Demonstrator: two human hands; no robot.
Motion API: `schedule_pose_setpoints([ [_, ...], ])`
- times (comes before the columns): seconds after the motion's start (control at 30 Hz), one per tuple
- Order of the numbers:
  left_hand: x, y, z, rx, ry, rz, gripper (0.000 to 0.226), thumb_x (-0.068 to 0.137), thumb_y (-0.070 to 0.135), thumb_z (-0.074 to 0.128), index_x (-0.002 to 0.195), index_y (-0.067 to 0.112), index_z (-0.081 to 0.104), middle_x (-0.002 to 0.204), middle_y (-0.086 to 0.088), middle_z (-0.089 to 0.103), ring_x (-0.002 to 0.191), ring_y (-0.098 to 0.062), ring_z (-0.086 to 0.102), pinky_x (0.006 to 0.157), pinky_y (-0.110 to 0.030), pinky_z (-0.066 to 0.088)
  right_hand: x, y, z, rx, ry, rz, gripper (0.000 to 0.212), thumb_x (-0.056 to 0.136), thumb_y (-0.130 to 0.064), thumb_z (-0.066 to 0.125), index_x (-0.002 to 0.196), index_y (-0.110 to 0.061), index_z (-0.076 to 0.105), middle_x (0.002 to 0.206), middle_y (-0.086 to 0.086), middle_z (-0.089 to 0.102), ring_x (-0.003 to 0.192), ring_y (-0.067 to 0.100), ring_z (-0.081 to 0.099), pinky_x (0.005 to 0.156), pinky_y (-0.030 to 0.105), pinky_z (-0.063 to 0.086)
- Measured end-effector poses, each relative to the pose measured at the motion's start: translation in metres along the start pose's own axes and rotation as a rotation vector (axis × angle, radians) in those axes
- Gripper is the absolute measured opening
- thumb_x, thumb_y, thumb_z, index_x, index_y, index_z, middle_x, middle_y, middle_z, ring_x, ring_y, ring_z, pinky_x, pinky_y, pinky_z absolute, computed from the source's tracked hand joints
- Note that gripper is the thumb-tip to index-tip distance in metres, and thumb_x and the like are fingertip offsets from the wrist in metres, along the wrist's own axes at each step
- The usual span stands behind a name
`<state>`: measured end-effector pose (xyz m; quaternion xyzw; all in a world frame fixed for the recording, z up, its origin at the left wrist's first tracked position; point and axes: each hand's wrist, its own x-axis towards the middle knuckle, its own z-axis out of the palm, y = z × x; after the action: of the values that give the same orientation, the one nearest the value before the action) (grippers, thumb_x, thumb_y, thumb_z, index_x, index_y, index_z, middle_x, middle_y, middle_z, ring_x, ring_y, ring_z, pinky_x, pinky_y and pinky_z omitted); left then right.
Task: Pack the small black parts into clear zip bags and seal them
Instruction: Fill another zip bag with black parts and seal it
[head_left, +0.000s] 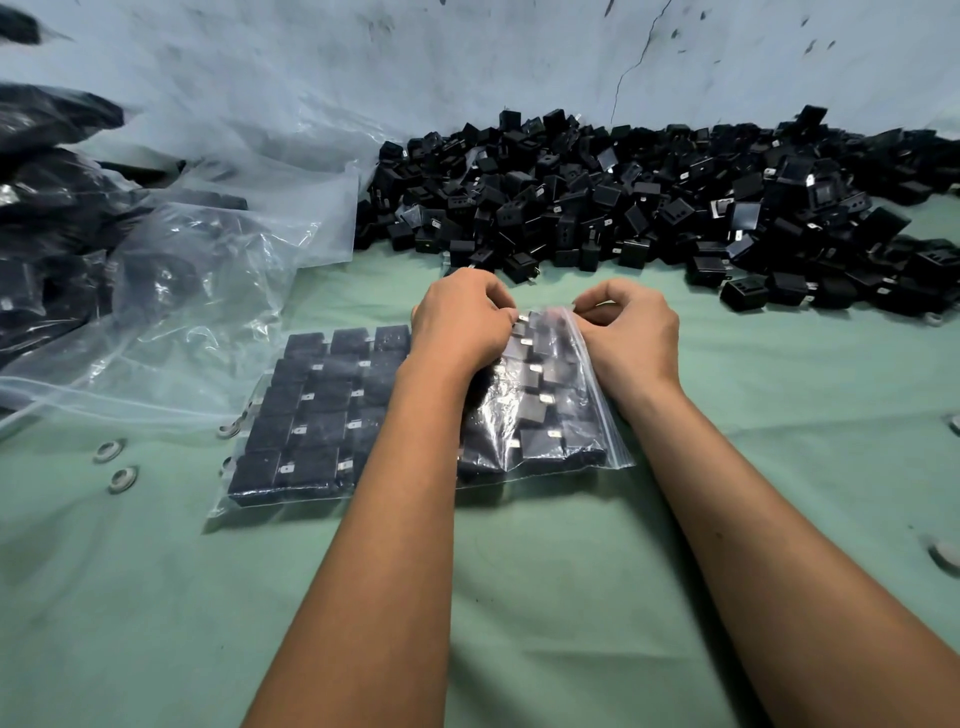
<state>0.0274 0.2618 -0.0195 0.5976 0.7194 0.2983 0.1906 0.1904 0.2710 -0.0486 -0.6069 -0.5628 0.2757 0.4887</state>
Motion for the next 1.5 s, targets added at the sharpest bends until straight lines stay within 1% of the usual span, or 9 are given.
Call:
schedule_pose_setpoints([
  [0.23,0.002,-0.003,0.0,0.063,0.037,-0.053,0.009,0.098,0.033,0.065,0.095,0.031,0.073,0.106,0.002,0.074,0.107,-0.025,0.064,0.1,-0.045,0.051,-0.003,-0.001,0.001,-0.017,-0.025,-0.062,0.021,0.084,-0.042,0.08,0.084,-0.021,0.074,0.074,-0.008,0.073,0.07,0.006,0.07,0.067,0.025,0.057],
  [0.37,0.002,-0.006,0.001,0.095,0.039,-0.063,0.012,0.099,0.039,0.063,0.1,0.032,0.072,0.108,0.005,0.073,0.113,-0.024,0.061,0.104,-0.047,0.047,0.001,0.0,0.0,-0.046,0.012,0.0,0.005,0.084,-0.023,0.077,0.087,-0.021,0.074,0.075,-0.008,0.073,0.073,0.006,0.069,0.078,0.031,0.06],
  [0.7,0.0,-0.005,0.003,0.147,0.044,-0.032,0.01,0.101,0.039,0.059,0.097,0.034,0.066,0.106,0.005,0.071,0.109,-0.023,0.061,0.104,-0.047,0.044,-0.002,-0.002,-0.003,0.032,-0.104,0.005,0.023,0.078,-0.03,0.085,0.097,-0.027,0.074,0.079,-0.007,0.076,0.075,0.004,0.072,0.075,0.027,0.06],
  [1.03,-0.001,-0.006,0.0,0.13,0.096,0.005,0.017,0.103,0.039,0.054,0.104,0.029,0.068,0.109,0.003,0.07,0.113,-0.024,0.058,0.104,-0.048,0.043,0.001,0.0,-0.006,0.055,-0.154,0.011,0.021,0.085,-0.02,0.078,0.104,-0.027,0.073,0.085,-0.004,0.077,0.083,0.011,0.074,0.087,0.039,0.061],
  [1.13,-0.005,-0.014,-0.014,0.211,0.147,0.007,0.024,0.104,0.042,0.052,0.114,0.027,0.067,0.12,-0.001,0.065,0.119,-0.025,0.053,0.103,-0.047,0.041,0.0,0.001,-0.006,0.055,-0.142,0.01,0.021,0.086,-0.018,0.078,0.104,-0.027,0.072,0.086,-0.005,0.076,0.083,0.011,0.074,0.086,0.039,0.062],
  [1.2,-0.013,-0.032,-0.024,0.315,0.118,-0.003,0.035,0.105,0.046,0.048,0.13,0.026,0.061,0.137,-0.005,0.058,0.13,-0.027,0.048,0.111,-0.05,0.035,0.0,0.002,-0.007,0.051,-0.142,0.015,0.021,0.086,-0.02,0.077,0.104,-0.029,0.072,0.087,-0.007,0.076,0.084,0.011,0.073,0.087,0.04,0.061],
  [1.3,-0.027,-0.067,-0.043,0.488,0.045,-0.068,0.058,0.105,0.058,0.033,0.154,0.027,0.041,0.164,-0.005,0.035,0.152,-0.032,0.027,0.125,-0.054,0.015,0.001,0.002,-0.005,0.042,-0.154,0.004,0.021,0.086,-0.02,0.076,0.105,-0.029,0.072,0.09,-0.007,0.075,0.087,0.012,0.073,0.088,0.041,0.061],
  [1.4,-0.032,-0.082,-0.049,0.588,-0.021,-0.091,0.067,0.104,0.065,0.017,0.161,0.031,0.024,0.171,0.0,0.017,0.158,-0.031,0.011,0.126,-0.056,0.002,0.001,0.001,-0.005,0.036,-0.174,0.002,0.022,0.087,-0.022,0.076,0.107,-0.028,0.072,0.092,-0.007,0.075,0.09,0.013,0.073,0.091,0.042,0.06],
  [1.5,-0.033,-0.081,-0.047,0.625,-0.013,-0.079,0.067,0.104,0.064,0.014,0.16,0.03,0.026,0.17,0.0,0.02,0.158,-0.031,0.013,0.126,-0.056,0.002,-0.002,0.0,-0.007,0.059,-0.223,-0.007,0.028,0.084,-0.028,0.081,0.11,-0.028,0.071,0.094,-0.006,0.075,0.091,0.013,0.073,0.09,0.042,0.06],
])
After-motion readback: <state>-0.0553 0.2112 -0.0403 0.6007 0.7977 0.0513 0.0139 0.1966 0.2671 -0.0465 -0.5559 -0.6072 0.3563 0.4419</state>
